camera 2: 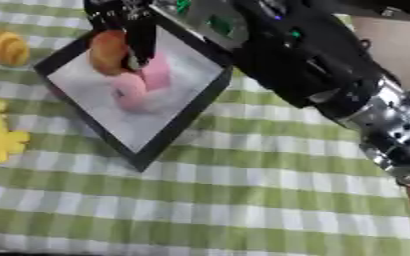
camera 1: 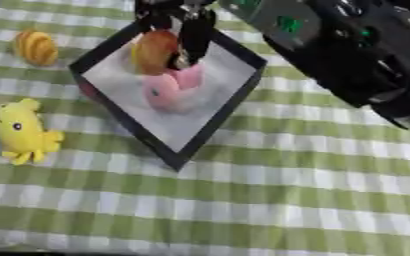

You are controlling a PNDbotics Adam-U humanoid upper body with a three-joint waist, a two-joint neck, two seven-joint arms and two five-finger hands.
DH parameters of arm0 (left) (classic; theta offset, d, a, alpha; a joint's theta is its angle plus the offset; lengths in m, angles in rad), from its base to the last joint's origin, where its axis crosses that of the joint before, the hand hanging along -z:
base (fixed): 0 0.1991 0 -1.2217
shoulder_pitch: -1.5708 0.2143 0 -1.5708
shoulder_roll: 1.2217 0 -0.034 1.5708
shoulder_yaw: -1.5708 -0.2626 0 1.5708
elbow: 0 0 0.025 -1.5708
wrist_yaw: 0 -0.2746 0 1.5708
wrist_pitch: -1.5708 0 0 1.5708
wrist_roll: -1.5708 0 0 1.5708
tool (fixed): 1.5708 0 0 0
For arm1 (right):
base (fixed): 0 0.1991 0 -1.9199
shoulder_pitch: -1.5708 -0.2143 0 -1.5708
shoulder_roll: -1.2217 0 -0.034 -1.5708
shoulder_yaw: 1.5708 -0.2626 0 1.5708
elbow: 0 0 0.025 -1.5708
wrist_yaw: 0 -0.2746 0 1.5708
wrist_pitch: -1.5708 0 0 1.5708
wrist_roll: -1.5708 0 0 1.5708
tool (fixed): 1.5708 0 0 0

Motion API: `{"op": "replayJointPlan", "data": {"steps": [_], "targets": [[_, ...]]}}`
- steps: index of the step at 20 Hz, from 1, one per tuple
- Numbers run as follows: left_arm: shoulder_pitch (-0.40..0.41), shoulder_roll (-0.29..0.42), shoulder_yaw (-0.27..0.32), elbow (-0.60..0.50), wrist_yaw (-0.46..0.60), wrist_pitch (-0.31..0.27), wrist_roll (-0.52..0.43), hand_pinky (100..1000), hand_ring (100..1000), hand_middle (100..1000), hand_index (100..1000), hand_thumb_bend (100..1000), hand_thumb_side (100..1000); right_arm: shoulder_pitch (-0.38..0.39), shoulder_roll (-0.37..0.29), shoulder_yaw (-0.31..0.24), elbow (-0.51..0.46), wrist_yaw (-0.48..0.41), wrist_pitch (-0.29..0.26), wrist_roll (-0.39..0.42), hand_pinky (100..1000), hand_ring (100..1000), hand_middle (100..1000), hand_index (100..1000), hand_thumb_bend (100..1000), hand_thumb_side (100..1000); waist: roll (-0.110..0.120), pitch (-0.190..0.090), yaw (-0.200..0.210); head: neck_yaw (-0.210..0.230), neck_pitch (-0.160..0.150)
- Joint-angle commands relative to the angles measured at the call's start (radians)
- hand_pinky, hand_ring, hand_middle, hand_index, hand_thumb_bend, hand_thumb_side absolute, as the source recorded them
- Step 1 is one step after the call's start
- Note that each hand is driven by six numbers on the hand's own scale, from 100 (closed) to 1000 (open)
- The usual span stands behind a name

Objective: Pick up objects on the table and place them in the box.

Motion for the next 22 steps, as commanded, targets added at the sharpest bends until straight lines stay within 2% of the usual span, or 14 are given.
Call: {"op": "replayJointPlan", "data": {"steps": [1,7,9,10,12,15,17,19,20,21,22], "targets": [[-0.012,0.016,0.003,-0.016,0.001,0.000,0.000,806,848,718,842,332,745,-0.006,0.026,0.003,0.042,0.037,-0.027,0.001,796,682,524,638,310,100,0.012,-0.034,0.003,-0.005,-0.002],[-0.015,0.015,0.002,-0.016,0.000,0.000,0.001,805,848,717,842,334,744,0.016,0.051,0.014,0.098,0.061,-0.066,0.001,798,702,563,679,339,100,0.010,-0.033,0.006,-0.005,-0.002],[-0.014,0.014,0.002,-0.016,0.000,0.000,0.000,805,848,716,842,334,745,0.021,0.046,0.015,0.110,0.065,-0.072,0.001,812,752,651,758,369,100,0.010,-0.033,0.005,-0.003,-0.002],[-0.014,0.014,0.003,-0.016,0.000,0.000,0.001,805,848,716,843,334,744,0.023,0.042,0.017,0.118,0.065,-0.080,0.001,831,795,732,822,400,100,0.010,-0.033,0.005,-0.002,-0.002],[-0.013,0.013,0.003,-0.015,0.001,0.000,0.001,805,848,716,842,334,744,0.025,0.033,0.015,0.131,0.061,-0.103,0.001,852,830,791,868,443,100,0.010,-0.033,0.003,0.000,-0.002],[-0.010,0.014,0.003,-0.015,0.000,0.001,0.001,805,848,715,842,333,745,0.015,0.007,-0.005,0.112,0.045,-0.117,0.001,849,819,777,859,458,110,0.013,-0.034,-0.001,0.003,-0.002],[-0.006,0.016,0.006,-0.014,-0.001,0.001,0.003,805,848,715,842,333,745,0.001,-0.031,-0.032,0.057,0.016,-0.098,0.001,847,809,765,845,452,102,0.014,-0.036,-0.007,0.007,-0.002],[-0.003,0.017,0.007,-0.014,-0.001,0.001,0.004,804,848,714,841,333,744,-0.009,-0.079,-0.070,-0.021,-0.029,-0.048,0.001,848,804,758,835,447,109,0.015,-0.038,-0.012,0.012,-0.002],[-0.002,0.018,0.007,-0.014,-0.001,0.001,0.005,804,848,714,841,332,744,-0.010,-0.104,-0.093,-0.066,-0.053,-0.015,-0.003,850,798,752,826,409,150,0.015,-0.039,-0.016,0.014,-0.002],[-0.002,0.019,0.008,-0.014,-0.001,0.002,0.005,804,848,714,841,332,744,-0.009,-0.131,-0.123,-0.115,-0.078,0.022,-0.013,851,797,750,824,397,154,0.015,-0.040,-0.019,0.016,-0.002],[-0.001,0.019,0.008,-0.014,-0.002,0.002,0.005,805,848,715,842,332,744,-0.004,-0.157,-0.151,-0.164,-0.099,0.059,-0.028,851,795,750,818,305,178,0.015,-0.041,-0.022,0.019,-0.002]]}}
